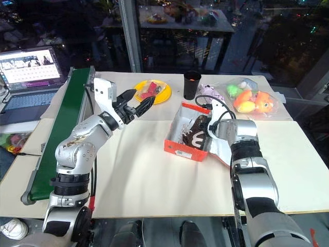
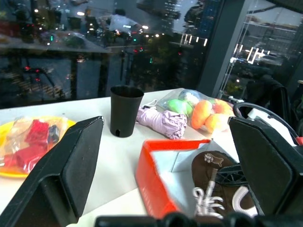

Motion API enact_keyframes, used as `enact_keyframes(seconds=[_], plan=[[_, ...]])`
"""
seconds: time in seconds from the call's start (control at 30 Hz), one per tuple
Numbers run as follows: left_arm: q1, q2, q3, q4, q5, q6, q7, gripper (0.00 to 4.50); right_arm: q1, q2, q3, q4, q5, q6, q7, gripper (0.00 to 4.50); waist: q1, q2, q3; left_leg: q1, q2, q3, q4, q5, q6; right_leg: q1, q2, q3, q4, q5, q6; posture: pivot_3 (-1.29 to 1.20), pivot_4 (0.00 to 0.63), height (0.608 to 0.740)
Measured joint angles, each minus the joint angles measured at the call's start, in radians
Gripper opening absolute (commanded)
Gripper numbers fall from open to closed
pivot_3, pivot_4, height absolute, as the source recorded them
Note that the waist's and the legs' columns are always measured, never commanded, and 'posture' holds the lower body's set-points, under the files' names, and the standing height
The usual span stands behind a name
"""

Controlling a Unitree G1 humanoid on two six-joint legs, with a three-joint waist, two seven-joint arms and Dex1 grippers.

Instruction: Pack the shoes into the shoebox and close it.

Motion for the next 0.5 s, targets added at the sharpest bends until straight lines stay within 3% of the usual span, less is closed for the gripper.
enact_keyframes(seconds=[0.13, 0.17, 0.5], plan=[[0.009, 0.000, -0.003, -0.002, 0.001, 0.000, 0.008, 4.50, -0.013, 0.024, -0.008, 0.012, -0.027, -0.001, 0.001, 4.32, -0.003, 0.000, 0.000, 0.000, 0.000, 0.000, 0.000, 0.000, 0.000, 0.000, 0.000, 0.000, 0.001, 0.000, 0.000, 0.00, 0.150, 0.736], [0.009, 0.003, -0.005, -0.002, 0.003, 0.001, 0.010, 4.50, -0.014, 0.028, -0.012, 0.001, -0.031, -0.001, -0.001, 4.44, -0.003, 0.000, 0.000, 0.000, 0.000, 0.000, 0.000, 0.000, 0.000, 0.000, 0.000, 0.000, 0.001, 0.000, 0.000, 0.00, 0.150, 0.736], [-0.003, 0.065, 0.002, 0.030, 0.111, 0.021, 0.110, 4.50, -0.045, 0.074, -0.059, -0.367, -0.050, 0.036, -0.070, 4.44, -0.006, 0.000, 0.000, 0.000, 0.000, 0.000, 0.000, 0.000, 0.000, -0.001, 0.000, 0.000, 0.002, 0.000, 0.000, 0.00, 0.150, 0.736]])
